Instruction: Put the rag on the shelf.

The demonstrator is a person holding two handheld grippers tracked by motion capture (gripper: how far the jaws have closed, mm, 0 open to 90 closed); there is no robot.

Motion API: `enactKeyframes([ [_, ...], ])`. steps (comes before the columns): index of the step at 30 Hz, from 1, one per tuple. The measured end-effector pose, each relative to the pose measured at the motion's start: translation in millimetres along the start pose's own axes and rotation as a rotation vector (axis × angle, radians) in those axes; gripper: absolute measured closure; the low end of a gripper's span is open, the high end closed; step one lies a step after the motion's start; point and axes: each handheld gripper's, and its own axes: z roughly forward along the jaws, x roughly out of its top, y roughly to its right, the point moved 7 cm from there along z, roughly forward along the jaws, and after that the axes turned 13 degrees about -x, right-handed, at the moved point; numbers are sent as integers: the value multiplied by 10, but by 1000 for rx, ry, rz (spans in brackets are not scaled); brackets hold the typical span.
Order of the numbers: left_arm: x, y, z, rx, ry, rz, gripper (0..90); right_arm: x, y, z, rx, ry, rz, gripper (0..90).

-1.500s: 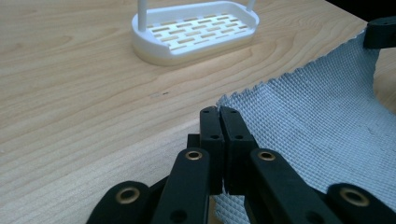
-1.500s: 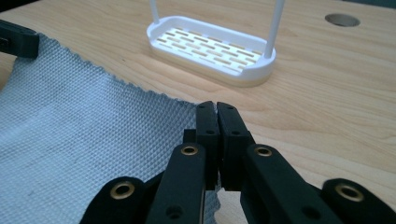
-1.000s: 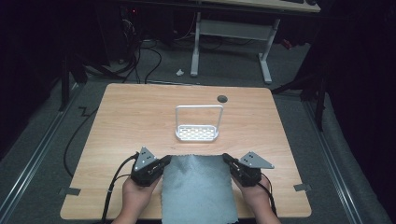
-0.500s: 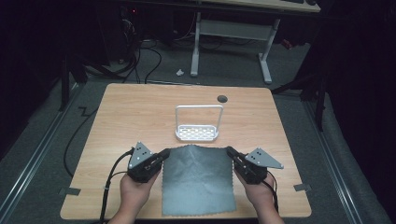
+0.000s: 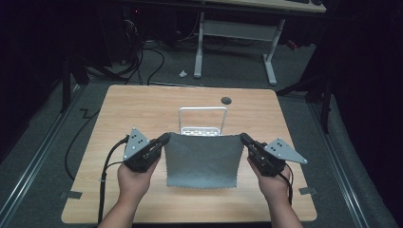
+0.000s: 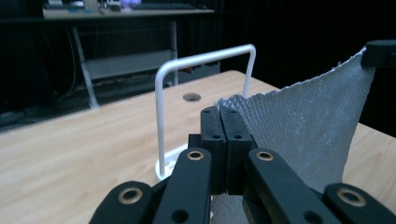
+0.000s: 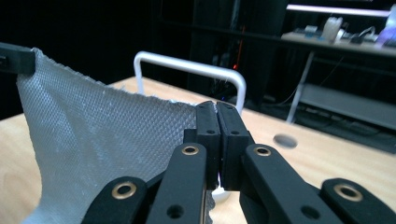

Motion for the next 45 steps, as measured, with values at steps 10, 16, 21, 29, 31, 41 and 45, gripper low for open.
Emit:
enactKeyframes([
  [10,314,-63,1,23,56,38,894,370,66,20,-13,76,1,896],
  [16,414,-157,32,37,66,49,894,454,77,104,-23,82,0,896],
  [21,438,-263,92,36,59,29,894,490,84,185,-25,87,7,896],
  [29,573,-448,223,62,59,47,894,562,142,390,-41,80,30,896],
  [31,601,-505,266,70,53,49,894,588,155,444,-47,80,27,896],
  [41,774,-663,425,106,74,86,894,687,248,675,-81,82,26,896],
  [45,833,-747,511,126,79,99,894,745,308,818,-110,91,3,896],
])
